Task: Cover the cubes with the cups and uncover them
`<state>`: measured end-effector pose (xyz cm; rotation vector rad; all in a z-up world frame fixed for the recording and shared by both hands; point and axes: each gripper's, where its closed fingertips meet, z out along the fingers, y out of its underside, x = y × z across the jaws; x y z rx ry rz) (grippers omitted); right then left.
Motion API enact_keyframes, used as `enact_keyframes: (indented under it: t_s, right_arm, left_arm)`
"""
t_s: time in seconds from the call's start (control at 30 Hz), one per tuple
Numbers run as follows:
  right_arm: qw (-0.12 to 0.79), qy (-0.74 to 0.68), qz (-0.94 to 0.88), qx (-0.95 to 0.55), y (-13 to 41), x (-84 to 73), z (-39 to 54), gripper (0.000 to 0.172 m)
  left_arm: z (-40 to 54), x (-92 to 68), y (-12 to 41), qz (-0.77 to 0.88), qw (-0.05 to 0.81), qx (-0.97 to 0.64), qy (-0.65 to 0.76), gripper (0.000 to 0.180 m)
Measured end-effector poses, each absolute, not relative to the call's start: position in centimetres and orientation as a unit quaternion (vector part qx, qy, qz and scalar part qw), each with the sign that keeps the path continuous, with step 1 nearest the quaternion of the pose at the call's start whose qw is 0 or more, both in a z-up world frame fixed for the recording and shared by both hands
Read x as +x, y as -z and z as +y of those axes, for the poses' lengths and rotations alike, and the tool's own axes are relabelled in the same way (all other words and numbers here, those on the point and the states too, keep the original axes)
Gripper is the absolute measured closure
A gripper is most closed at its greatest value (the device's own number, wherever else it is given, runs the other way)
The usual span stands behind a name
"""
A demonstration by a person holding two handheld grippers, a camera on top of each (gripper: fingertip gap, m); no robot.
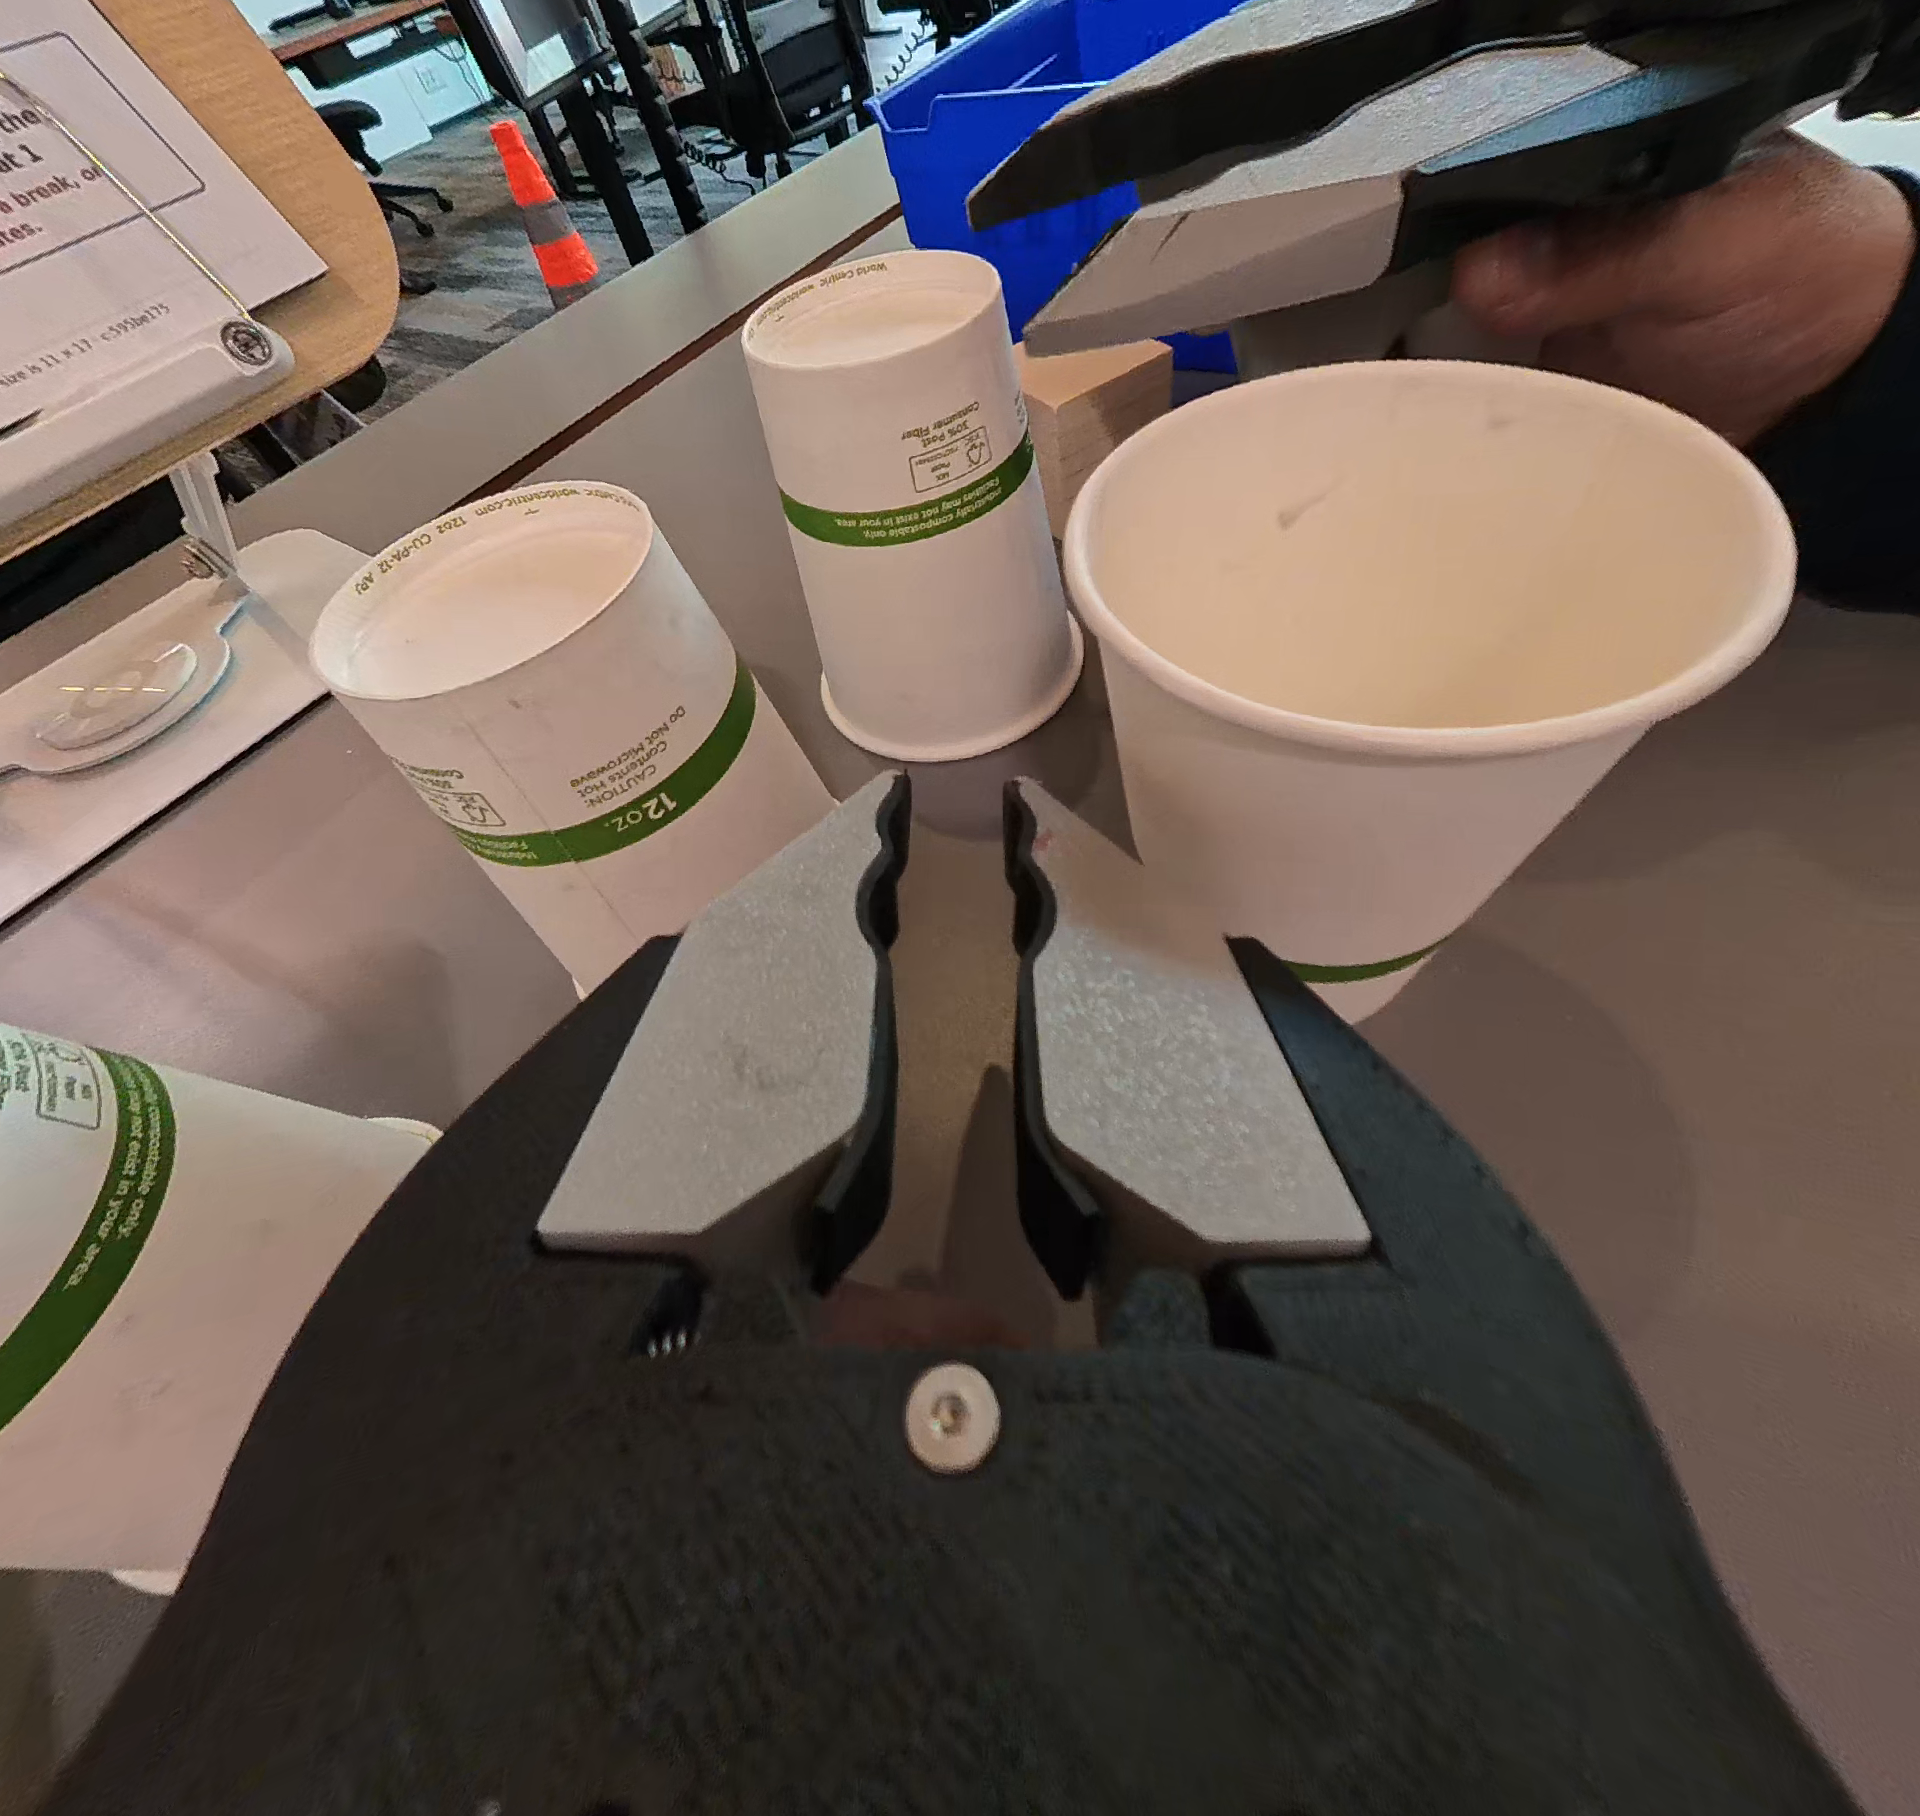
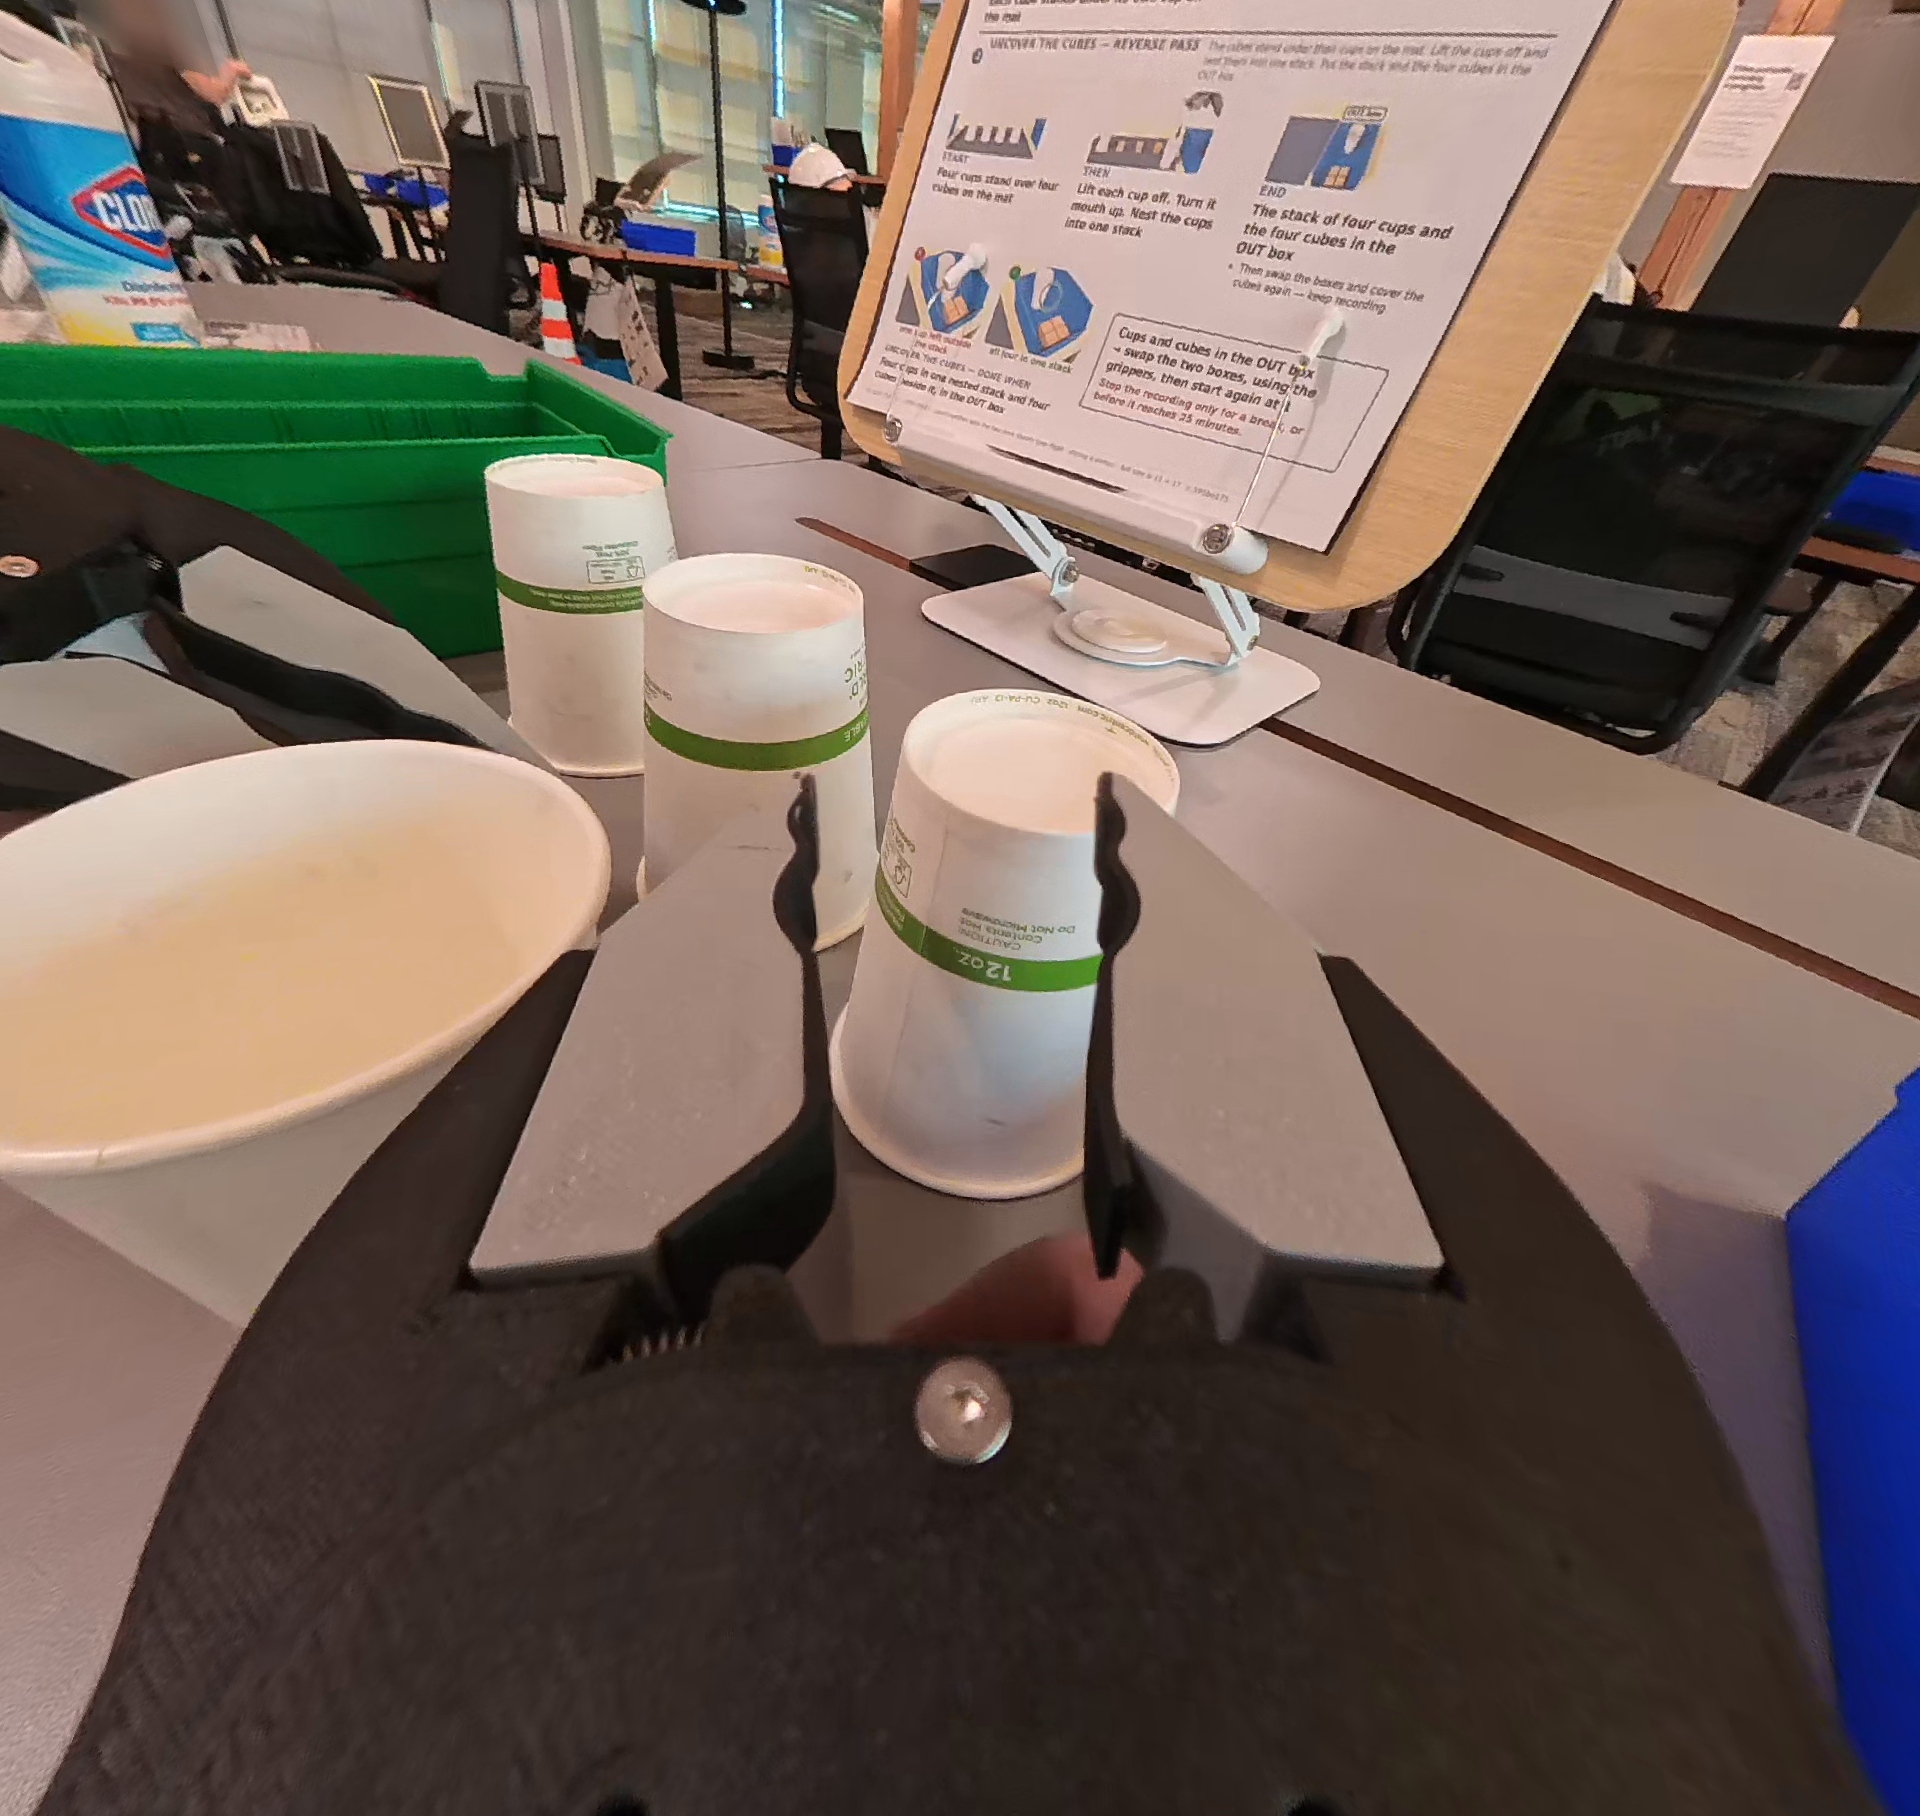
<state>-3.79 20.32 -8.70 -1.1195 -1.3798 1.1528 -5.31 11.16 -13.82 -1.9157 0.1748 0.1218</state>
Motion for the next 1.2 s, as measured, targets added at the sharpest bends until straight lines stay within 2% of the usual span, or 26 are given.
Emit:
enact_keyframes:
  t_s: [0.17, 0.27, 0.4, 0.5, 0.63, 0.97, 1.2]
  right_arm:
    - [0.485, -0.463, -0.578, -0.465, 9.5, -4.6, 20.5, 0.122]
    - [0.498, -0.450, -0.578, -0.464, 9.4, -4.7, 21.0, 0.142]
    - [0.493, -0.449, -0.589, -0.457, 9.4, -4.5, 20.9, 0.147]
    - [0.503, -0.432, -0.600, -0.447, 9.3, -4.4, 20.7, 0.162]
    - [0.514, -0.424, -0.602, -0.440, 9.1, -4.3, 20.4, 0.172]
    - [0.507, -0.447, -0.583, -0.451, 8.5, -3.8, 21.0, 0.171]
    - [0.457, -0.474, -0.590, -0.468, 9.6, -4.0, 20.7, 0.138]
  left_arm:
    - [11.2, -5.3, 13.8, 0.073, 0.571, -0.816, -0.052, 0.165]
    - [11.2, -5.3, 13.9, 0.075, 0.571, -0.816, -0.053, 0.165]
    - [11.2, -5.2, 14.0, 0.078, 0.567, -0.818, -0.052, 0.165]
    - [11.2, -5.2, 14.0, 0.078, 0.567, -0.818, -0.054, 0.165]
    - [11.2, -5.3, 13.9, 0.077, 0.569, -0.817, -0.054, 0.165]
    - [11.2, -5.1, 14.1, 0.082, 0.564, -0.820, -0.056, 0.164]
    - [11.2, -5.0, 14.2, 0.084, 0.562, -0.821, -0.057, 0.164]
